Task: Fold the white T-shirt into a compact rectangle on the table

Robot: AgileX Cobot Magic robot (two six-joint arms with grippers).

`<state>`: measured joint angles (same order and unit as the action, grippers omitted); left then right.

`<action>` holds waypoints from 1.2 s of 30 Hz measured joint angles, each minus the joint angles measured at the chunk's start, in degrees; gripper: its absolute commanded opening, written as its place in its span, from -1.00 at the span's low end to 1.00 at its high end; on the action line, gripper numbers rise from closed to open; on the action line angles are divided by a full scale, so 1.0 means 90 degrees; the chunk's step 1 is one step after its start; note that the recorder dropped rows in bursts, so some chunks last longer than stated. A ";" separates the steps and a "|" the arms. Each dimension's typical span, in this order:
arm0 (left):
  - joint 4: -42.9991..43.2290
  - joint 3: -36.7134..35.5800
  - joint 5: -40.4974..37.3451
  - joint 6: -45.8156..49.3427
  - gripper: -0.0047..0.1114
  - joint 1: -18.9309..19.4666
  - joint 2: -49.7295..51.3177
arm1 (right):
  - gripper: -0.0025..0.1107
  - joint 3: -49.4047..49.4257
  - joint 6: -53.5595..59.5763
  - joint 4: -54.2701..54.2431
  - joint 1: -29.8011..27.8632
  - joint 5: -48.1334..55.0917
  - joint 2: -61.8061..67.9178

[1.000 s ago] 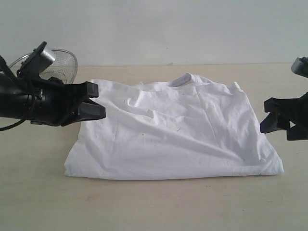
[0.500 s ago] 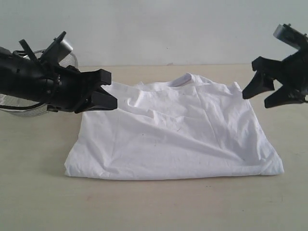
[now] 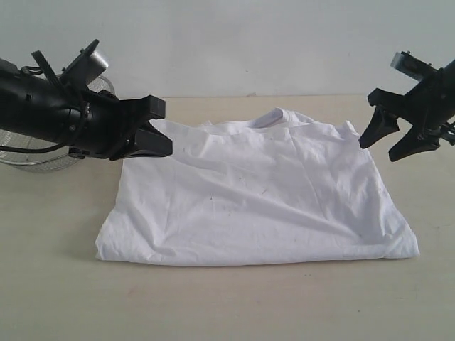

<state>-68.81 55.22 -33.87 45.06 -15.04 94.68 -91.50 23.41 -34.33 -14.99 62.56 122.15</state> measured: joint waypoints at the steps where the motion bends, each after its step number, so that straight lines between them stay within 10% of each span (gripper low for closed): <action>1: 0.0012 0.0000 0.0000 -0.0010 -0.84 0.0000 0.0000 | 0.05 -0.0012 0.0000 0.0000 -0.0039 0.0000 0.0076; 36: 0.0087 0.0000 0.0054 -0.0049 -0.84 0.0000 0.0000 | 0.05 0.0541 0.1257 -0.0825 -0.0104 -0.0272 0.0687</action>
<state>-68.03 55.22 -33.39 44.62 -15.04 94.68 -86.63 34.73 -41.75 -15.93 60.11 128.33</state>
